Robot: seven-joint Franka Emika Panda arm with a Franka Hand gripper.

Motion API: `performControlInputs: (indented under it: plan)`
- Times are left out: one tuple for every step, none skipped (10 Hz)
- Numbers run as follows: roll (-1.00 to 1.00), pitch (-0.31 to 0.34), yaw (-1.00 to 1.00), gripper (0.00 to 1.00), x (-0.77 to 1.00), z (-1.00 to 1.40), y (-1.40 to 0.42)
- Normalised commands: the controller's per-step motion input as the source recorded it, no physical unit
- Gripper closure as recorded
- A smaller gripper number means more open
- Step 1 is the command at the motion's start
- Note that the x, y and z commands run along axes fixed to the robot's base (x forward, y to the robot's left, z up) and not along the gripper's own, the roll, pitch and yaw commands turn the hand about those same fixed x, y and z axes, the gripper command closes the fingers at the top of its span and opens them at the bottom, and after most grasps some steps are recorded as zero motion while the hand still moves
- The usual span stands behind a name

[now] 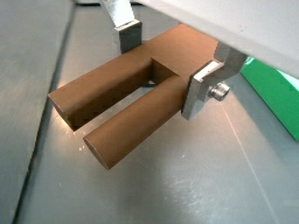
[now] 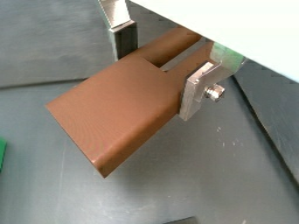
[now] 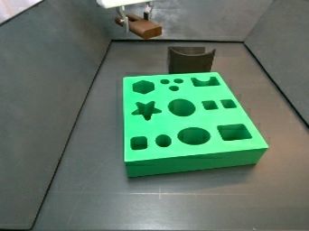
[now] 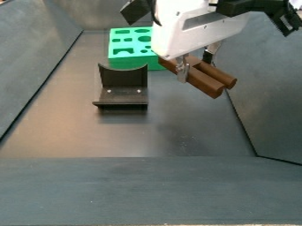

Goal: Pick up the square-circle object. Move up. Rotate the square-circle object. Place the square-circle object on the fixture. Regrasp the square-circle object. Move to above the board. Insert the square-circle object.
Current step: Rotate the square-circle object.

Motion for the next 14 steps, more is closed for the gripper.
performControlInputs:
  plan:
    - [-0.01, -0.020, -1.00, 1.00, 0.03, -0.01, 0.02]
    - [-0.01, -0.023, -1.00, 1.00, 0.03, -0.01, 0.02]
    - [-0.01, -0.025, -1.00, 1.00, 0.03, -0.01, 0.02]
    - [-0.02, -0.029, -1.00, 1.00, 0.03, -0.01, 0.02]
    - [-0.02, -0.034, -1.00, 1.00, 0.03, -0.01, 0.02]
    - [-0.02, -0.043, -1.00, 1.00, 0.03, -0.01, 0.02]
    - [-0.03, -0.049, -0.89, 1.00, 0.03, -0.01, 0.02]
    - [-0.03, -0.049, -0.73, 1.00, 0.03, -0.01, 0.02]
    - [-0.03, -0.047, -0.38, 1.00, 0.02, -0.01, 0.02]
    - [-0.03, -0.046, -0.29, 1.00, 0.02, -0.01, 0.02]
    - [0.00, 0.000, 0.00, 1.00, 0.00, -1.00, 0.00]
    - [0.00, -0.006, 0.04, 1.00, 0.00, -1.00, 0.00]
    - [-0.01, -0.022, 0.04, 1.00, 0.02, -1.00, 0.00]
    - [-0.02, -0.027, 0.04, 1.00, 0.02, -1.00, 0.00]
